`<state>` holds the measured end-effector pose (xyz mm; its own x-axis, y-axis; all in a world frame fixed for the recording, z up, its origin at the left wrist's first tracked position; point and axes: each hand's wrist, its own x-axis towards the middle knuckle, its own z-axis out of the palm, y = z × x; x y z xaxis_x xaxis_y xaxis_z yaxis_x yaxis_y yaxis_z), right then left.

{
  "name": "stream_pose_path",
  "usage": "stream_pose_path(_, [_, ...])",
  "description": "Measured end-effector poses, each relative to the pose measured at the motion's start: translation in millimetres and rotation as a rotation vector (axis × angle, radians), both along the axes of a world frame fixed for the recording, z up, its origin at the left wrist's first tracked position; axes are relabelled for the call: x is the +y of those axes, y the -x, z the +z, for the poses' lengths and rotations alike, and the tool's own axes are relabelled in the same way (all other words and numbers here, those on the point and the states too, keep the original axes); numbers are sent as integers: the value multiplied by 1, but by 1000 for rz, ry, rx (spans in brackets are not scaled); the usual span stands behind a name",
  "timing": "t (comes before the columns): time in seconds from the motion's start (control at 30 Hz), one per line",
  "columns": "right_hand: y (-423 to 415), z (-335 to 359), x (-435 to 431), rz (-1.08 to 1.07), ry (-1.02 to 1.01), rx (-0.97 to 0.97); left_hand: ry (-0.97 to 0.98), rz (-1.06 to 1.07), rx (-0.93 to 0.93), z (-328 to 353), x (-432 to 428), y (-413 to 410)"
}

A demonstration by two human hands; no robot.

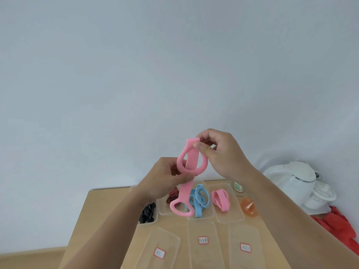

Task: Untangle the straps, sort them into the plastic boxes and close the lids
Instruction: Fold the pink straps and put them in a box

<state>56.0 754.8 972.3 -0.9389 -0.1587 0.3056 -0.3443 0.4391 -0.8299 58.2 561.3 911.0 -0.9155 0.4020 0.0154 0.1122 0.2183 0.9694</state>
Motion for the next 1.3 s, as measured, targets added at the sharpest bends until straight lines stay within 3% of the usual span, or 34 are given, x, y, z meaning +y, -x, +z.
stream_pose_path(0.23, [-5,-7,3,-33,-80,145,-19,180,-149,-15,15,9])
stream_pose_path(0.47, [-7,-36,23,34,-304,502,-324,113,-403,-12,25,23])
stream_pose_path(0.63, [-12,-59,28,53,-329,529,-379,27,-522,-3,23,26])
stream_pose_path(0.9, [-17,-75,26,95,-401,574,-517,104,-626,8,20,24])
stream_pose_path(1.07, [-17,-81,30,52,-457,568,-350,-2,-454,7,23,19])
stream_pose_path(1.3, [-19,-90,47,40,-383,611,-366,117,-401,17,28,23])
